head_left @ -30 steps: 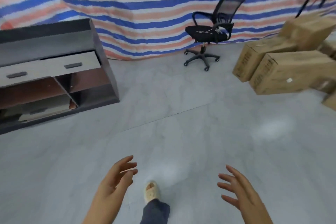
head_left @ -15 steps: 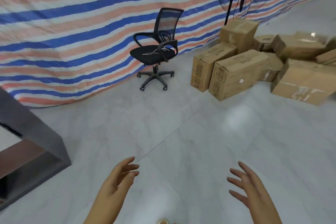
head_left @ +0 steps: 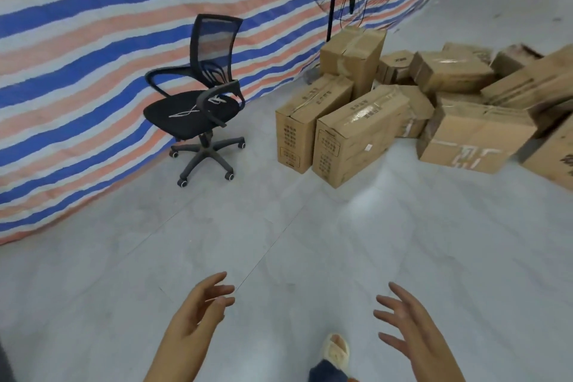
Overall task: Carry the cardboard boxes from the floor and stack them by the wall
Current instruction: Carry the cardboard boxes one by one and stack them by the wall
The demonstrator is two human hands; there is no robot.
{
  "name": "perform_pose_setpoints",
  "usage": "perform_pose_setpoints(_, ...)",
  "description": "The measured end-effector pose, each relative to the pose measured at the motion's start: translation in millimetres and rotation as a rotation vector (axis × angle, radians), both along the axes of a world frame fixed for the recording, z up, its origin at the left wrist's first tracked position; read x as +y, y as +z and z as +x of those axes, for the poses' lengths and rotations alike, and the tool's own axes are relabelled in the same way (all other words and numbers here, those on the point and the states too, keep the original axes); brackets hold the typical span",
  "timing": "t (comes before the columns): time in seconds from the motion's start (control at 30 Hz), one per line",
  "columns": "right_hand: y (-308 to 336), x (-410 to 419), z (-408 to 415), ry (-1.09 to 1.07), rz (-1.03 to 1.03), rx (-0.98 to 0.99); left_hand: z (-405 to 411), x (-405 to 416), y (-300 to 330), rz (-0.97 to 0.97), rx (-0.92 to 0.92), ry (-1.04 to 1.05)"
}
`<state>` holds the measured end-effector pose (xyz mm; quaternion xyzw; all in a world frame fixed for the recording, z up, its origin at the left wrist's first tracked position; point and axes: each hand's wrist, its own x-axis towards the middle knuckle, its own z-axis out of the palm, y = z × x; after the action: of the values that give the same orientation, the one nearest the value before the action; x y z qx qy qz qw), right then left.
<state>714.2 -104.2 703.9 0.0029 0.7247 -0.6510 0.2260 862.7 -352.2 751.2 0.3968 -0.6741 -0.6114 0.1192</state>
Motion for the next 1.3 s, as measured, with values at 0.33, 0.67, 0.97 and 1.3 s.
perform_pose_setpoints(0.33, 23, -26, -235, -0.047, 0.056, 0.086, -229, -36, 1, 0.033, 0.062, -0.035)
perform_pose_setpoints(0.67, -5, -139, -395, -0.152, 0.085, 0.039, -420, -171, -26, 0.034, 0.022, -0.119)
perform_pose_setpoints(0.97, 6, -229, -536, -0.249, 0.148, 0.042, -615, -314, -14, -0.075, -0.028, -0.420)
perform_pose_setpoints(1.3, -54, -257, -716, -0.213, 0.224, -0.173, -843, -325, -109, -0.095, -0.187, -0.641)
